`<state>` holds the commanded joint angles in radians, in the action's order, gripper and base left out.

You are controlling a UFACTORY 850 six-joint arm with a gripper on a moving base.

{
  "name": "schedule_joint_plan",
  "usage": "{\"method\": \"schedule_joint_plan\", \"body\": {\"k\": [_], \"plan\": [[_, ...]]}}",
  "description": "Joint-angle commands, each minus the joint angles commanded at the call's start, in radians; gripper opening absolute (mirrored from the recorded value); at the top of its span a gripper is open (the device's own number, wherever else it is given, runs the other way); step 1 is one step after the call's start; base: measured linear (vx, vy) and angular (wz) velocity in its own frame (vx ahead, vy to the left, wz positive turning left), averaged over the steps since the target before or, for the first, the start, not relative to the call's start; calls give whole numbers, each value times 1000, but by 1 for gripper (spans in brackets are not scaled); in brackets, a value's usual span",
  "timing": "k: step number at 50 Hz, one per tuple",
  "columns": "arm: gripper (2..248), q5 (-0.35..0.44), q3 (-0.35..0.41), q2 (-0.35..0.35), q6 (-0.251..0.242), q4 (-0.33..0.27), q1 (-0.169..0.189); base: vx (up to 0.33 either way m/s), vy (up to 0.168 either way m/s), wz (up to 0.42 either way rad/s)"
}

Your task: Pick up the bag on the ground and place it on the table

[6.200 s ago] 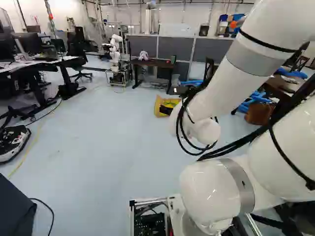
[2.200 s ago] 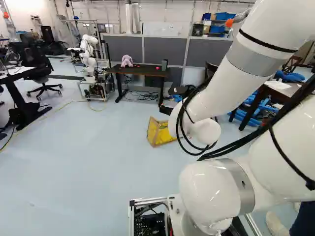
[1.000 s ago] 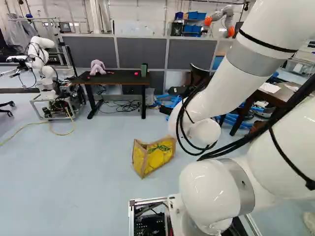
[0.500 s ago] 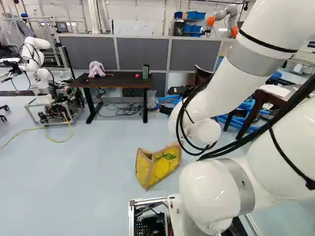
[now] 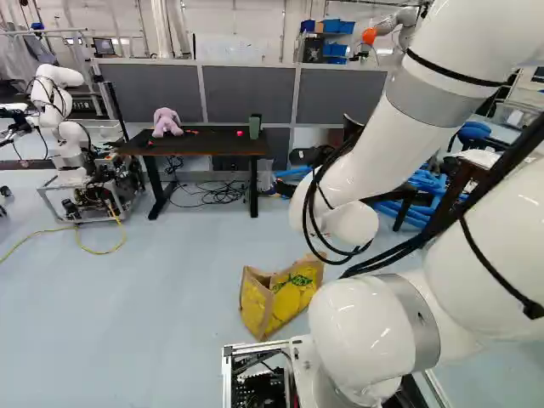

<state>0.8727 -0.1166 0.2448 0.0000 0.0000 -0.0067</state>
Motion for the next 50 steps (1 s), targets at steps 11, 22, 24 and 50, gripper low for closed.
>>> {"method": "schedule_joint_plan", "body": {"k": [11, 22, 24, 50], "plan": [[247, -7, -36, -41, 0, 0, -3, 0, 0, 0], [247, -30, -82, -102, 0, 0, -6, 0, 0, 0], [247, -36, -92, -117, 0, 1, -7, 0, 0, 0], [247, -112, -222, -319, 0, 49, -8, 0, 0, 0]]}}
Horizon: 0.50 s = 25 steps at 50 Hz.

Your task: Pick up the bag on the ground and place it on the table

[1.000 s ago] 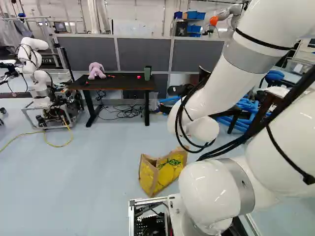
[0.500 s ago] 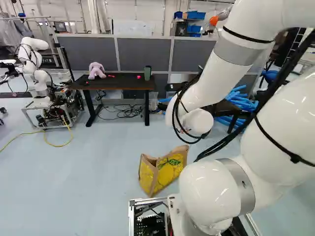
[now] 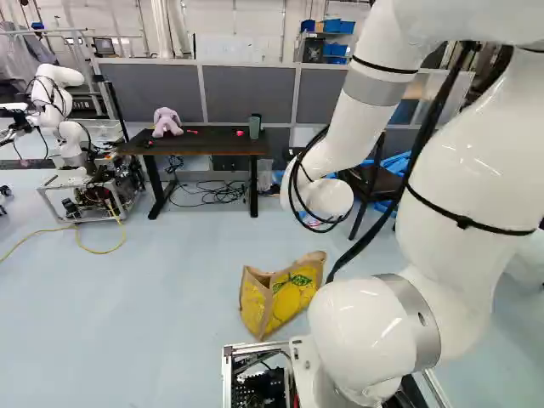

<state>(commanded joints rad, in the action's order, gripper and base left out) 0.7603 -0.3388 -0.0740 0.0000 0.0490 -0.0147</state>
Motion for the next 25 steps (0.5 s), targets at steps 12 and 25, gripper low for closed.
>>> {"method": "schedule_joint_plan", "body": {"k": [12, 25], "plan": [[247, -40, -63, -90, 0, 35, 0, 0, 0, 0], [247, -87, -133, -184, 0, 65, 1, 0, 0, 0]]}}
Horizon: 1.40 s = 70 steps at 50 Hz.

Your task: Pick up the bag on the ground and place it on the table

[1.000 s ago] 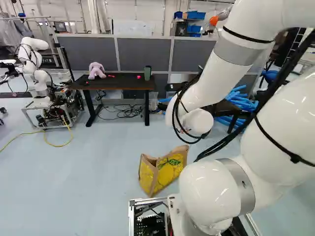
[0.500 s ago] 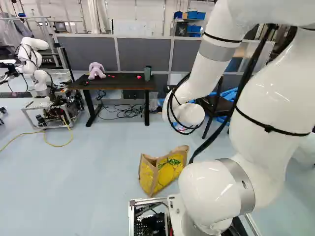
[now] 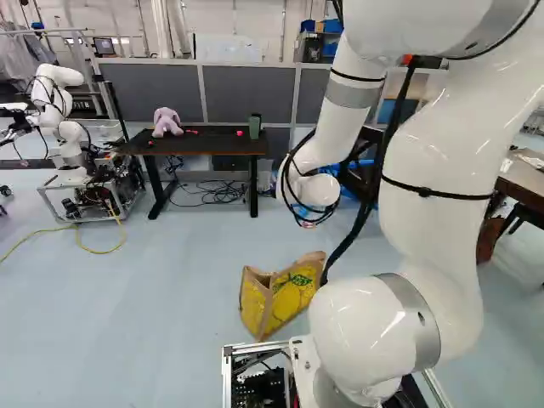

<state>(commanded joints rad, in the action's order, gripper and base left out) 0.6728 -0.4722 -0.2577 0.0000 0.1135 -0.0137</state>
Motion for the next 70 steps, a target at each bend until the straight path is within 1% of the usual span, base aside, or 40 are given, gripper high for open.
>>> {"method": "schedule_joint_plan", "body": {"k": [9, 26, 47, 59, 70], "plan": [[247, -30, -51, -64, 0, 12, 0, 0, 0, 0], [247, -74, -140, -175, 0, 14, 4, 0, 0, 0], [247, -137, -192, -264, 0, 14, 5, 0, 0, 0], [247, -175, -235, -323, 0, 14, 8, 0, 0, 0], [247, -186, -262, -368, 6, 14, 9, 0, 0, 0]]}}
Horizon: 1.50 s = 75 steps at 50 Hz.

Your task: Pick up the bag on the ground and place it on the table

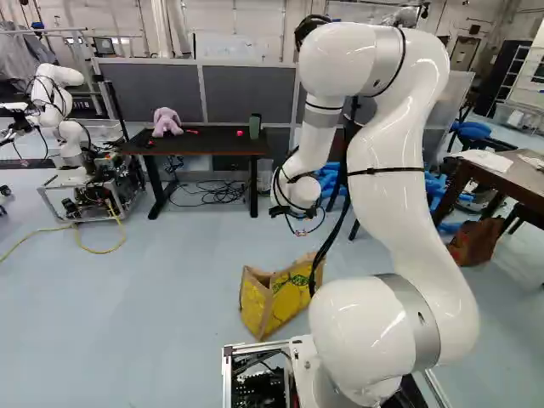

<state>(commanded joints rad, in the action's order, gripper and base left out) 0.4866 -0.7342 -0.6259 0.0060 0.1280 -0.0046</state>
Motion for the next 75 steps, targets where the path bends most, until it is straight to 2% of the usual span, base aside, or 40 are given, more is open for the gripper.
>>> {"method": "schedule_joint_plan", "body": {"k": [13, 75], "plan": [[247, -1, -27, -49, 111, 0, 0, 0, 0, 0], [247, -1, -166, -283, 762, 0, 0, 0, 0, 0]]}}
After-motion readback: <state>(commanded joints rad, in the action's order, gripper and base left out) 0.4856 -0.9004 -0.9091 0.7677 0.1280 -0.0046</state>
